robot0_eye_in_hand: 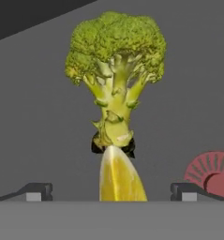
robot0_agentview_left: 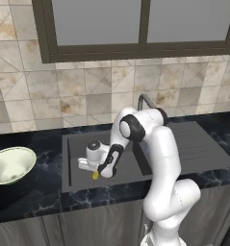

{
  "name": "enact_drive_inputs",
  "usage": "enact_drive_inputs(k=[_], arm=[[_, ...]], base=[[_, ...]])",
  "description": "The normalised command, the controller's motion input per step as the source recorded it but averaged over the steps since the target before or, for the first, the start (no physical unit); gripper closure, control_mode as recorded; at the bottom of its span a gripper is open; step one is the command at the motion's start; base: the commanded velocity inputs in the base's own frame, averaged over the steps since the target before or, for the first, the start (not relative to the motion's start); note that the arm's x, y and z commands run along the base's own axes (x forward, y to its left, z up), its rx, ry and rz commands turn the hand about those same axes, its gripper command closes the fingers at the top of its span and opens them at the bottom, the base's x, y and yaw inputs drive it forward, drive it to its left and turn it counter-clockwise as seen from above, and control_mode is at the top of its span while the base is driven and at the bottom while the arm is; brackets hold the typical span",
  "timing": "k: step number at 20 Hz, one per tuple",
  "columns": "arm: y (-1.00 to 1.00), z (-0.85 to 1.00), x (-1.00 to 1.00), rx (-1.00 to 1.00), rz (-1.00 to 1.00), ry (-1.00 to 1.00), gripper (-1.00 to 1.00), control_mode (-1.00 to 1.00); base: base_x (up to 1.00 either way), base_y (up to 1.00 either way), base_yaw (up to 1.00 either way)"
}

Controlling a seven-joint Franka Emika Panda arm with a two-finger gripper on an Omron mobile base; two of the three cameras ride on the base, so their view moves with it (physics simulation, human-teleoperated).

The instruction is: Pick the lemon wedges from the sink and place them in one bowl. Place the broccoli in the other bowl. Then turn off the sink faucet.

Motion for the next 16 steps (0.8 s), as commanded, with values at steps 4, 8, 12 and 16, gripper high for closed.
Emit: enact_drive_inputs(k=[4,8,12,16], arm=[[0.10,-0.27,0.27,0.00,-0.02,0.01,-1.00,-1.00],[0.14,-0.31,0.17,0.00,-0.01,0.10,1.00,-1.00],[0.01,-0.10,0.01,0.00,0.00,0.07,1.00,-1.00],[0.00,0.00,0.00,0.00,0.00,0.00,1.00,-1.00]], base=[[0.00,0.00,0.00],[0.00,0.00,0.00],[0.00,0.00,0.00],[0.00,0.00,0.00]])
